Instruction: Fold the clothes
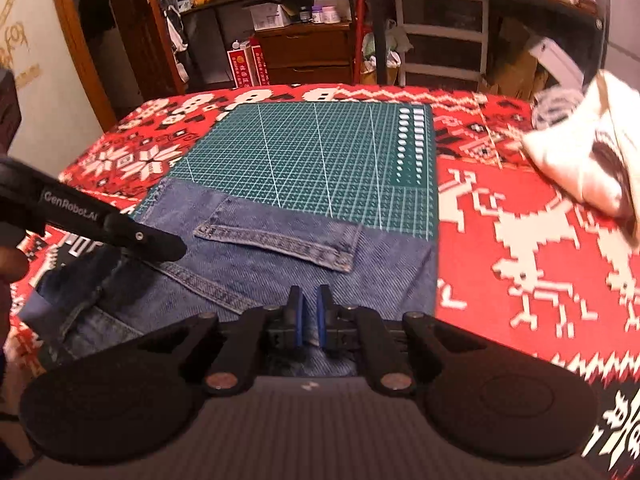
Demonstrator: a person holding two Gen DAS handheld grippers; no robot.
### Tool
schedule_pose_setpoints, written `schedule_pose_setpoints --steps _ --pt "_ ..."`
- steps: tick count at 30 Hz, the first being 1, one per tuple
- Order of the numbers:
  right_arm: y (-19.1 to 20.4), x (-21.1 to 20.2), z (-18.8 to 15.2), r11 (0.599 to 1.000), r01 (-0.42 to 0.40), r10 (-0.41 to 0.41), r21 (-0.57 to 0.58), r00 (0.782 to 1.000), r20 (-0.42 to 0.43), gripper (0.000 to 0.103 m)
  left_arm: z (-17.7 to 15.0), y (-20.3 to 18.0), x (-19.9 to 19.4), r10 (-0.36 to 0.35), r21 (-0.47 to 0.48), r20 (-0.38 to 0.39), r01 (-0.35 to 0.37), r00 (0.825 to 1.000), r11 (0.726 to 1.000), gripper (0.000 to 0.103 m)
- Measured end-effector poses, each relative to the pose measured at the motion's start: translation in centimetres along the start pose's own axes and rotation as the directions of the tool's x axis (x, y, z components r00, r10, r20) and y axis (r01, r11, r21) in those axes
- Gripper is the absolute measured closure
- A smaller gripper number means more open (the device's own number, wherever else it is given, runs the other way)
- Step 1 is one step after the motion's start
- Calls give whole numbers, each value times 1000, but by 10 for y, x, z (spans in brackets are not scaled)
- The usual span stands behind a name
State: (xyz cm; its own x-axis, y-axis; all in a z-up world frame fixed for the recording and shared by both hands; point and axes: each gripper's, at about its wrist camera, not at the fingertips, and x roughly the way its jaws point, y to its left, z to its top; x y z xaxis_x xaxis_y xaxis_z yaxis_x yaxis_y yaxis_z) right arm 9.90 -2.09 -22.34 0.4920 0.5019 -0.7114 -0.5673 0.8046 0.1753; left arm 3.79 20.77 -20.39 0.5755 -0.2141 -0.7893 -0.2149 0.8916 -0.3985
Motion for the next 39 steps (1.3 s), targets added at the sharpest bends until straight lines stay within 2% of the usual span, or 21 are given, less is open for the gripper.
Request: schedule_pose_setpoints --steps 4,6,7,12,13,17,20,22,25,28,29,32,35,39 --pt "-5 -9 1 999 -6 7 31 1000 -17 97 3 -4 -5 26 9 -7 -26 1000 1000 100" --pt "-4 -15 5 999 -1 2 46 1000 -27 91 4 -11 -13 51 25 -3 -51 999 998 99" --pt "-3 -19 6 999 0 2 49 1000 -26 90 4 -15 -17 62 39 -2 -62 998 997 93" --pt "17 -31 7 1000 -2 1 -9 1000 -24 61 -8 -37 -28 105 134 -17 -101 994 986 75" --pt "21 -30 5 1000 4 -5 -26 1000 -28 60 -12 -40 -28 112 152 -21 -108 993 982 71" --pt "26 -22 -1 999 17 -20 -51 998 -59 52 -31 -43 -22 170 219 -6 -165 985 962 67" --pt "30 -21 -6 997 11 -15 -72 998 -58 38 -40 -48 -22 172 271 26 -172 985 947 60" --pt "34 -20 -9 996 25 -29 -84 998 -51 37 -44 -52 -19 179 303 35 -182 983 936 49" --pt "35 -23 -11 995 43 -48 -95 998 -50 37 -50 -58 -17 210 340 51 -214 976 916 48" --pt "32 -33 -10 995 42 -47 -89 997 -56 34 -48 -56 -26 193 311 37 -195 980 930 47" --pt "31 -36 -11 995 48 -53 -88 997 -55 29 -47 -53 -28 191 300 34 -193 981 934 47" --pt "24 -39 -14 996 55 -61 -72 995 -76 26 -49 -42 -32 239 270 29 -238 970 933 44" --pt "19 -35 -15 997 55 -60 -50 993 -98 20 -50 -28 -27 238 236 -15 -228 971 945 42" --pt "18 -27 -16 997 65 -69 -39 990 -124 7 -52 -21 -19 246 214 -25 -235 969 948 27"
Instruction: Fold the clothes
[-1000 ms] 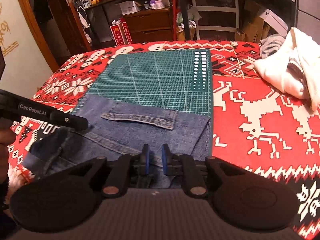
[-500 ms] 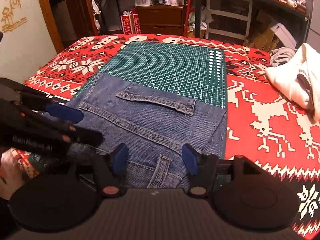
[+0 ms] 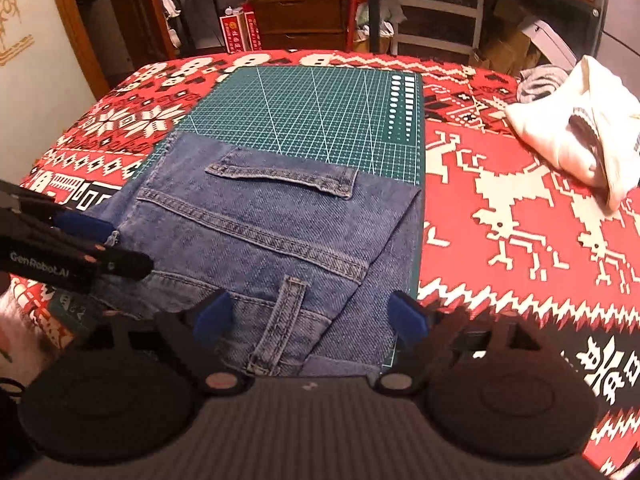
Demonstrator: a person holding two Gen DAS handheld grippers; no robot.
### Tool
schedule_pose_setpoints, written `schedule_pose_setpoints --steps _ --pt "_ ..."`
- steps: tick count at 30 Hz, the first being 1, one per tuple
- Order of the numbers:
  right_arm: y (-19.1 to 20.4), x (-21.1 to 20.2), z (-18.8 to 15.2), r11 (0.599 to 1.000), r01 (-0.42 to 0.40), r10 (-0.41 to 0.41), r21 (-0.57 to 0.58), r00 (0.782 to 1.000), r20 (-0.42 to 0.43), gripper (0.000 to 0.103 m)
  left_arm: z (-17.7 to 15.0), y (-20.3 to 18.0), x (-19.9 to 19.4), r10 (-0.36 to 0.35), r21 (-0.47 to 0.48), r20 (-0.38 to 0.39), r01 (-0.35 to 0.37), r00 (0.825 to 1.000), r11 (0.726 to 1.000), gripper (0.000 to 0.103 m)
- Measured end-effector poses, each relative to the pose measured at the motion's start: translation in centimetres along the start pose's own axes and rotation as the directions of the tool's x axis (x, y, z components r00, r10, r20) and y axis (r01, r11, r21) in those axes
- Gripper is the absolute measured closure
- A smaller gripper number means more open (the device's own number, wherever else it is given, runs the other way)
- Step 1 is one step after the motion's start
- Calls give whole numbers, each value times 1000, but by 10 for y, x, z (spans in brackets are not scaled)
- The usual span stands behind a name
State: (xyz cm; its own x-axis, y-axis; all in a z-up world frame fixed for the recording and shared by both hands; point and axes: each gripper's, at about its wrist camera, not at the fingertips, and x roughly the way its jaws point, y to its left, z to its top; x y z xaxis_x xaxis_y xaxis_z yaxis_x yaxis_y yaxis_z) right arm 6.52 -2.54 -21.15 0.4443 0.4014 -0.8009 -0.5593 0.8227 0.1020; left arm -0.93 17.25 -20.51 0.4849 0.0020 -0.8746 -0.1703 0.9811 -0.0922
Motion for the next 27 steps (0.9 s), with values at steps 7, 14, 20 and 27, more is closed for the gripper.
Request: schedule_pose_setpoints --steps 7,14,20,27 --pt "-6 7 -8 999 4 -2 50 1000 -31 0 -4 -4 7 32 15 6 -32 999 999 0" --pt "-7 6 -17 998 9 -9 69 1000 1 0 -8 -2 7 30 16 32 -30 999 999 0" --pt "-6 5 -17 997 10 -10 72 1000 12 0 -9 -1 7 19 30 47 -21 999 999 0" --pt "-6 6 -17 998 16 -17 68 1000 10 0 -8 -1 8 13 47 46 -15 999 999 0"
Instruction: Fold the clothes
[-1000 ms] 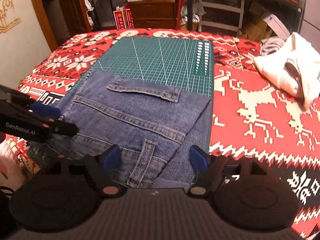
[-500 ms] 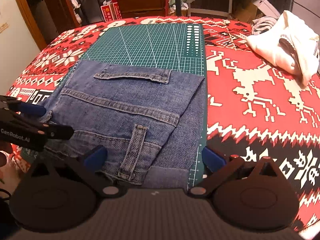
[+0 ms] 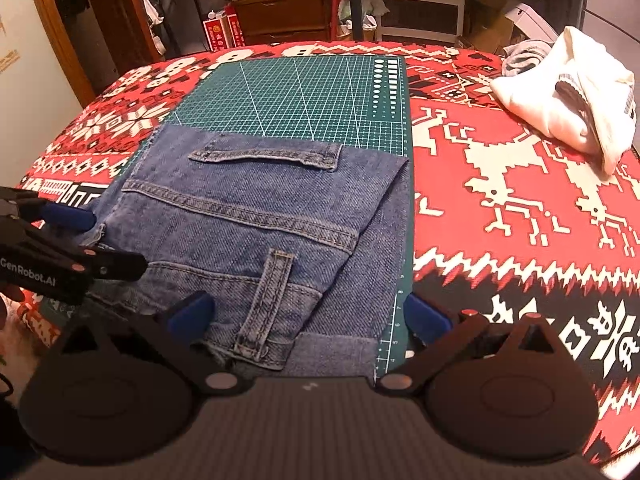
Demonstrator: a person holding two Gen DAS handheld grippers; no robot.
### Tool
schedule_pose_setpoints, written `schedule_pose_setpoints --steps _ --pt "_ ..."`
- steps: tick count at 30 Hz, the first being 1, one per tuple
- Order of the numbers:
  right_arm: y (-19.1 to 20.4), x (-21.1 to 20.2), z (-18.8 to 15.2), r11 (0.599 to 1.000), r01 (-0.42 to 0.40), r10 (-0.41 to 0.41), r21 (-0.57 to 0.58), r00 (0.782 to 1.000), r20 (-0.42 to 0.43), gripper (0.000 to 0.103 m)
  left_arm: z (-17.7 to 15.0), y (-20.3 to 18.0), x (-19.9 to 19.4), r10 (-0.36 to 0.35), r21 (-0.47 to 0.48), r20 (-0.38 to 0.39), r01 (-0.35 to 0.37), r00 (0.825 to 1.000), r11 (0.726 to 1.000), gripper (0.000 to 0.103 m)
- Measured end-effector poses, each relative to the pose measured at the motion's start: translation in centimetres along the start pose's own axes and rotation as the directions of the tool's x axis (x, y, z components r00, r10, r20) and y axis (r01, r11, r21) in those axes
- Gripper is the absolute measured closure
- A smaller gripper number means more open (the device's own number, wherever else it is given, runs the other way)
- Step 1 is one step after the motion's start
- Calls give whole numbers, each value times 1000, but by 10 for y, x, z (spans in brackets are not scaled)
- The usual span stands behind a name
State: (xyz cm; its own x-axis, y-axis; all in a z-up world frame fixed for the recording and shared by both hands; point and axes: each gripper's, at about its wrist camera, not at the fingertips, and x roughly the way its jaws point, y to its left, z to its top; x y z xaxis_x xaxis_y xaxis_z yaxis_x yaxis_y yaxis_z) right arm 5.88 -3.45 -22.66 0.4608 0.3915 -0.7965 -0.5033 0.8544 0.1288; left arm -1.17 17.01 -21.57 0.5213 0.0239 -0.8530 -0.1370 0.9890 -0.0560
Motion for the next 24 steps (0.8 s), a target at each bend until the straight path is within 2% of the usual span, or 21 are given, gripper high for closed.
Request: schedule_pose_setpoints --steps 5,12,14,16,17,18,20,21,22,24 --pt "0 0 2 1000 0 0 -1 1000 -13 0 -4 -1 -1 14 -20 18 -13 1000 1000 0" --pt "-3 -1 4 1000 -12 13 5 1000 -20 1 5 1 -1 -5 -20 -22 4 1000 1000 1" --pt "-7 -8 9 1000 -15 15 10 1000 -5 5 9 3 -2 -18 -22 -39 17 999 1000 8" --pt "-12 -23 15 1000 -16 16 18 999 48 6 14 6 -9 -25 -27 -33 25 999 999 23" --pt "-16 -29 18 999 -21 19 30 998 65 8 17 7 -14 -27 -30 -26 26 999 999 24" --pt "-20 -34 20 998 -25 21 49 997 70 11 20 10 -19 -29 -36 -9 29 1000 999 24" --pt "-29 -40 23 995 -30 24 93 998 66 22 25 16 -27 -41 -52 7 41 999 998 24" --pt "-33 -40 23 993 -33 27 114 998 57 32 27 21 -29 -44 -59 6 45 999 997 25" --pt "-38 -39 23 990 -38 32 135 999 42 37 29 26 -30 -48 -65 6 48 999 997 31" --pt "-47 -34 20 983 -44 43 176 999 12 59 33 36 -34 -54 -78 5 55 999 995 37"
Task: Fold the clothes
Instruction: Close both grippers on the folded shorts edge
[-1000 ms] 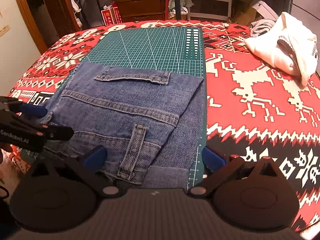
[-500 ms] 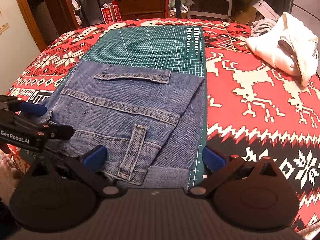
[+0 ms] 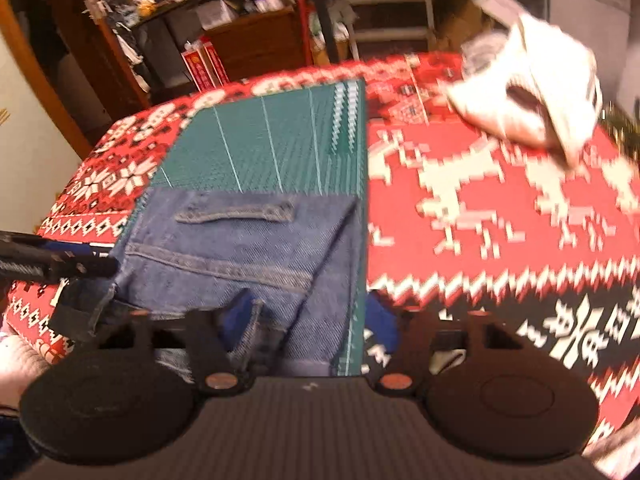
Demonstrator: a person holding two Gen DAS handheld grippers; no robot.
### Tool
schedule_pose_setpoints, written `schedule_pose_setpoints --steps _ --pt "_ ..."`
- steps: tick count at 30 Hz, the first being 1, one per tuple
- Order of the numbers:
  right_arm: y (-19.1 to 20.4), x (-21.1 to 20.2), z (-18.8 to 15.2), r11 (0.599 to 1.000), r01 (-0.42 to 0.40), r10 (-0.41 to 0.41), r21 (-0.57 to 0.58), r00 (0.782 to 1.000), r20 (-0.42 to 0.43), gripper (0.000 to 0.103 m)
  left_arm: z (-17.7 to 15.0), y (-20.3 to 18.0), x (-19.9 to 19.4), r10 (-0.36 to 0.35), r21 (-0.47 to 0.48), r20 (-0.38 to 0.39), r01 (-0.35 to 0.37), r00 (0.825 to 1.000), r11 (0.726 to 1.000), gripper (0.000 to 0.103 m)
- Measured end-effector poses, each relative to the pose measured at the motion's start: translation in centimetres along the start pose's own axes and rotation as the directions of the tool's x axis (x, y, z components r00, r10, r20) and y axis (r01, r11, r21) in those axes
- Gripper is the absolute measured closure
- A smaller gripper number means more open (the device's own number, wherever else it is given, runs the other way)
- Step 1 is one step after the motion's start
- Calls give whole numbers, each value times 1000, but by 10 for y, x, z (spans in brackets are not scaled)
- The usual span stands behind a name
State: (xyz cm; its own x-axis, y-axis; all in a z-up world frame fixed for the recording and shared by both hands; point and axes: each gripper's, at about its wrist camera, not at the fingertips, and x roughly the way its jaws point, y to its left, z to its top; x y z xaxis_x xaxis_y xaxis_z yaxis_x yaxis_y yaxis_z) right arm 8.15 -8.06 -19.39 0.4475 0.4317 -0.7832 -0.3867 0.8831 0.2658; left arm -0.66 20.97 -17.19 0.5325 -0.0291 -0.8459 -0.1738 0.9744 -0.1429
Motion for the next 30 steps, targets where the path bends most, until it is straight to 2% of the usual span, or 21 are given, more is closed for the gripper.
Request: schedule_pose_setpoints --steps 2,4,6,11,14,17,21,25,26,28,29,30 --pt "-9 8 -1 999 6 -5 43 1000 -27 67 4 10 -1 2 -4 -8 -2 1000 1000 42" --pt "-17 15 -2 996 6 -2 84 999 -43 67 4 22 4 11 -15 -34 -12 999 1000 48" --pt "-24 20 -3 992 -9 15 126 999 -51 67 5 32 10 16 -52 -68 -20 998 998 49" --pt "-37 28 4 981 -16 25 191 999 -44 71 2 42 16 -26 -96 -82 18 996 995 56" --pt "-35 30 8 986 2 6 169 999 -51 74 2 38 20 -22 -71 -90 16 996 997 61" --pt "-25 28 8 994 18 -12 111 998 -54 77 2 29 21 -16 3 -79 16 997 1000 62" --pt "-21 28 6 991 20 -12 134 998 -65 77 1 21 25 21 98 -80 -13 997 995 65" --pt "-20 30 9 984 29 -19 175 998 -62 77 -1 23 30 24 89 -86 -16 996 996 71" --pt "-19 31 10 984 32 -22 177 998 -61 81 0 24 30 22 87 -89 -14 996 996 72" --pt "-17 32 10 986 33 -23 166 998 -59 85 0 23 30 20 99 -89 -11 996 995 87" --pt "-17 32 10 987 32 -23 160 998 -58 87 0 22 30 20 105 -91 -11 996 994 89" --pt "-16 33 10 988 31 -22 154 998 -57 94 -1 21 29 22 113 -89 -11 996 993 91"
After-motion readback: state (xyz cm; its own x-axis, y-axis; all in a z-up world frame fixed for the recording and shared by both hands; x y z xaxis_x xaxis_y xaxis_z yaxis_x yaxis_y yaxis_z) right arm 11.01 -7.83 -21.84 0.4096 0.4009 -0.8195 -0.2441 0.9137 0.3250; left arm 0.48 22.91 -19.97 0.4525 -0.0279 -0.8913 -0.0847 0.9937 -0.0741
